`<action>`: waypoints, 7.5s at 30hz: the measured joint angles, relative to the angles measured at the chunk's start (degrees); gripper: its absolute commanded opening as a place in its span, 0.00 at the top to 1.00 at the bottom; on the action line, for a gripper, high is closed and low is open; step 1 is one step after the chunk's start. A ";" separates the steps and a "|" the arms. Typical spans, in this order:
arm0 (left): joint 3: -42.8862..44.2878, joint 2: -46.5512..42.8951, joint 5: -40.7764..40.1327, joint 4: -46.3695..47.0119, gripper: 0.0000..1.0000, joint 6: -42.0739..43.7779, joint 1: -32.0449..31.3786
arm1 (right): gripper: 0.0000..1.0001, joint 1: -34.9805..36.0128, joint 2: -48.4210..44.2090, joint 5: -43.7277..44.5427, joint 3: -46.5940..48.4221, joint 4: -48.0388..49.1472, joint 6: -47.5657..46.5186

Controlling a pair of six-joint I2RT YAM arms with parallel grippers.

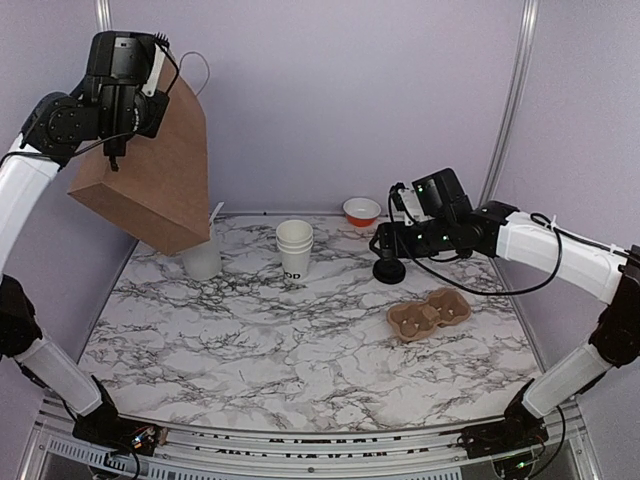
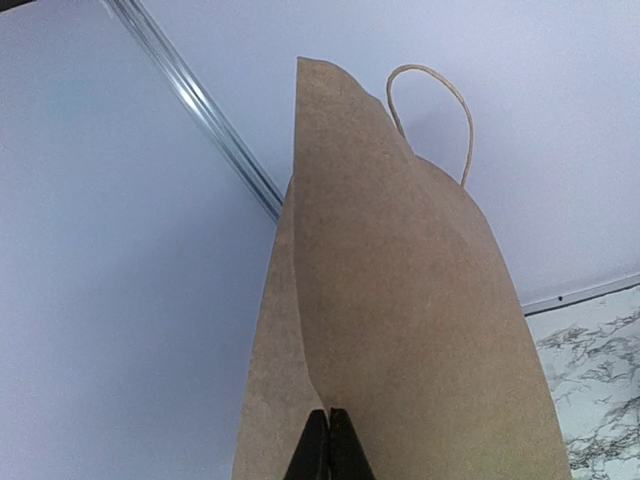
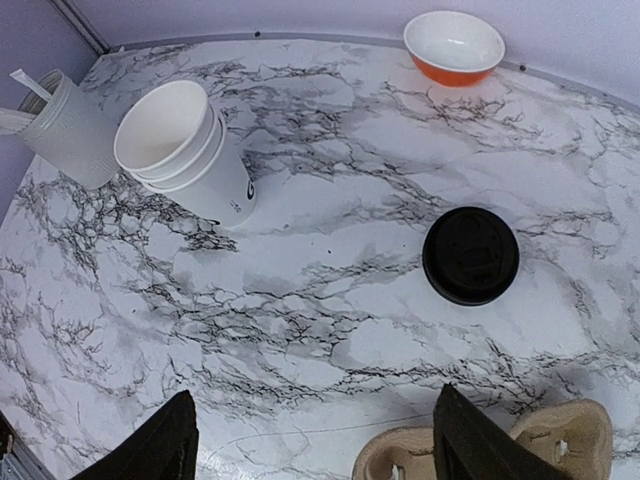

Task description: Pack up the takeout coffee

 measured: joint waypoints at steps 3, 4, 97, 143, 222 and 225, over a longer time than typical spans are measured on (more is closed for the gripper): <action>2.01 -1.11 -0.81 0.28 1.00 1.79 -5.27 | 0.22 0.02 0.00 0.02 1.14 -0.11 -0.48; 3.02 -1.25 -1.20 0.52 1.00 2.62 -7.56 | 0.22 0.00 0.00 0.04 1.53 -0.17 -0.68; -63.10 -42.58 70.47 23.74 0.06 -55.65 0.11 | 1.00 17.68 0.57 -6.71 29.92 3.80 10.56; -41.57 -26.51 66.90 3.30 0.67 -55.39 -8.07 | 0.58 25.09 0.44 8.87 17.59 7.67 9.14; -32.00 -19.61 76.81 9.64 1.00 -48.35 -8.57 | 0.01 -21.29 -12.00 2.01 -18.25 -5.14 -0.48; -31.50 -19.56 77.92 9.64 1.00 -47.63 -8.22 | 0.01 -24.52 -10.51 -1.33 -21.31 -0.24 -2.38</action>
